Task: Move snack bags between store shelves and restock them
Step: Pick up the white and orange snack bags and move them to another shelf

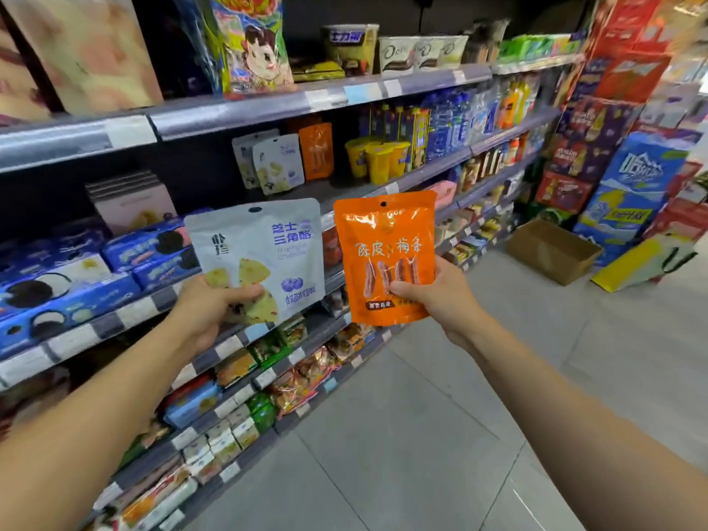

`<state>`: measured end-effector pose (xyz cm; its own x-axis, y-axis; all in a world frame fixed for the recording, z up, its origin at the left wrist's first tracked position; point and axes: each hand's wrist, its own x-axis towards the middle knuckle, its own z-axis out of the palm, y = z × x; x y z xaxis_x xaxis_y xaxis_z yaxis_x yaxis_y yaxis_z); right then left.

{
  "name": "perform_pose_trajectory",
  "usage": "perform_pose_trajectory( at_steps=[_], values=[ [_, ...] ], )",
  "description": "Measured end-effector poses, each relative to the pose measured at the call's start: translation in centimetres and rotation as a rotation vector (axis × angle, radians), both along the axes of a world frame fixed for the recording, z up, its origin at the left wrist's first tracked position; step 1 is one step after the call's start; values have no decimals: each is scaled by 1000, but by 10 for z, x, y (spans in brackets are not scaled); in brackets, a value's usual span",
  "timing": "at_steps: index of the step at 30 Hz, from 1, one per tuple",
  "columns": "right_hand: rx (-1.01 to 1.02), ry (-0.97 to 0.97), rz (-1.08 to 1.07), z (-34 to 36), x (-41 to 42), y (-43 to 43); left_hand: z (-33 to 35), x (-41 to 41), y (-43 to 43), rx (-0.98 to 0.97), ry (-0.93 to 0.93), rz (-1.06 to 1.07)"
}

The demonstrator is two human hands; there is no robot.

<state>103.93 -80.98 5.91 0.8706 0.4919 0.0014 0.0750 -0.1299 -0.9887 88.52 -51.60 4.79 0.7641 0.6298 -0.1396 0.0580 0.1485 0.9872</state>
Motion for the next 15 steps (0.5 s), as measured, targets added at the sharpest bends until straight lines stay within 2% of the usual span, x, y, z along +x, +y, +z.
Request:
perform_pose_trajectory(
  at_steps=[7, 15],
  values=[
    [-45, 18, 132, 6, 153, 5, 10, 79, -20, -59, -64, 210],
    [-46, 106, 275, -17, 248, 80, -3, 137, -4, -53, -6, 309]
  ],
)
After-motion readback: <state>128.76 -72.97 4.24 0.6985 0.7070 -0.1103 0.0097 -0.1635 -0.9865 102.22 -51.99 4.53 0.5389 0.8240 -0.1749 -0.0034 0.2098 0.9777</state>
